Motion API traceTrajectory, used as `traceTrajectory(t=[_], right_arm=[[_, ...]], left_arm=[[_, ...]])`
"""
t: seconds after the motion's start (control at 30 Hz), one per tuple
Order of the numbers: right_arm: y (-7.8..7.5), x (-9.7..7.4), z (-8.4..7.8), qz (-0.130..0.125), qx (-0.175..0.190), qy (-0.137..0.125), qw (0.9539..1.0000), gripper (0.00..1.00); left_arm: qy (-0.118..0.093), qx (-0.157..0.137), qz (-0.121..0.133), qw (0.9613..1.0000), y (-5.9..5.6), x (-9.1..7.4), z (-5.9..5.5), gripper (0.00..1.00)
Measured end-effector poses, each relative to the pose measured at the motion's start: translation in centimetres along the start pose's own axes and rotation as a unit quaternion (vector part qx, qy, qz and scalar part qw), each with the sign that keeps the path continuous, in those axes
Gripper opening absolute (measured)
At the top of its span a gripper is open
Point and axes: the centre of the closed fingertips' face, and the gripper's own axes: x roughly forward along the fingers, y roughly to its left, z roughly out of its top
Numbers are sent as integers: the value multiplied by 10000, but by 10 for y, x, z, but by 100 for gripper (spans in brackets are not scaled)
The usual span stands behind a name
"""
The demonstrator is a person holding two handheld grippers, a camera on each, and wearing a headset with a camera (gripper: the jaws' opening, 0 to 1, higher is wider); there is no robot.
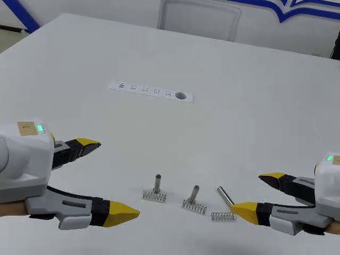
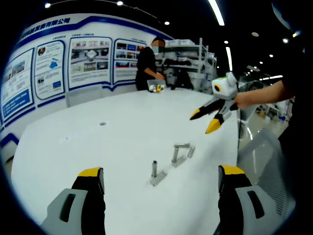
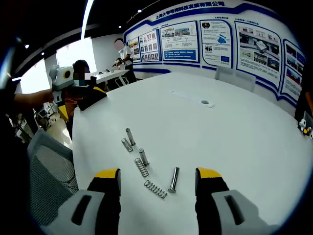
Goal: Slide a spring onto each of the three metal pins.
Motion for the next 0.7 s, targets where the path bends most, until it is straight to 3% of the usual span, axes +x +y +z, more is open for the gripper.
traceTrajectory(t=[0.23,0.7], right_arm=[[-7,21,-10,34,82,227,9997,46],[-23,57,-29,-31,230,715,9972,36]], left_arm=[[39,-62,-5,10000,0,1,-5,98],[178,-162,-18,9997,0,4,-15,98]])
